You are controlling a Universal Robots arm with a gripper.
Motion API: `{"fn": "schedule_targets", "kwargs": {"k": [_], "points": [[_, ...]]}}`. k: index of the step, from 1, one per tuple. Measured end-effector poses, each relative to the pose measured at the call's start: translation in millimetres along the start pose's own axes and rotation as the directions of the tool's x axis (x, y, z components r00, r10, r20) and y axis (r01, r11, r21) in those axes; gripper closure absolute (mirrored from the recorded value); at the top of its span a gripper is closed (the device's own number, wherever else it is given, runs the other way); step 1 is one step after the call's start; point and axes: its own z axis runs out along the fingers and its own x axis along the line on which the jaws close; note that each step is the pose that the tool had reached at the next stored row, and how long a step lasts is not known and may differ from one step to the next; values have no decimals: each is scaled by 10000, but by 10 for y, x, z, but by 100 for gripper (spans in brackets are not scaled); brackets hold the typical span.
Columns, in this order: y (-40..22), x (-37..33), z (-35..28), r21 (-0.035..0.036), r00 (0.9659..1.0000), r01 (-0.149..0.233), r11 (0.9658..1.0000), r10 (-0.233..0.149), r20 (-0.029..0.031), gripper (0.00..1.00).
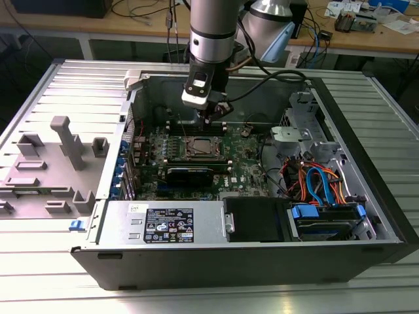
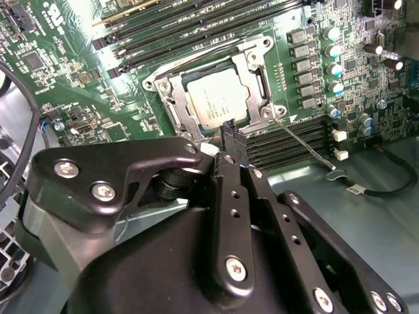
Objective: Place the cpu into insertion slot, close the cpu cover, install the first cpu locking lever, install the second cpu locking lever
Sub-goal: 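Install the first cpu locking lever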
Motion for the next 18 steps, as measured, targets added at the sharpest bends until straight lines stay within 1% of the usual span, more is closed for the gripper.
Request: {"fn": "schedule_targets", "kwargs": {"k": [5, 7, 10, 13, 15, 18], "points": [[4, 4, 0, 8, 9991, 424, 9991, -424, -3, 89], [5, 5, 0, 9, 9986, 526, 9986, -526, -4, 89], [6, 6, 0, 14, 9975, 710, 9975, -710, -5, 89], [6, 7, 0, 18, 9952, 977, 9952, -977, -8, 89], [6, 7, 0, 21, 9926, 1213, 9926, -1213, -10, 89], [6, 7, 0, 32, 9834, 1814, 9834, -1814, -16, 89]]}}
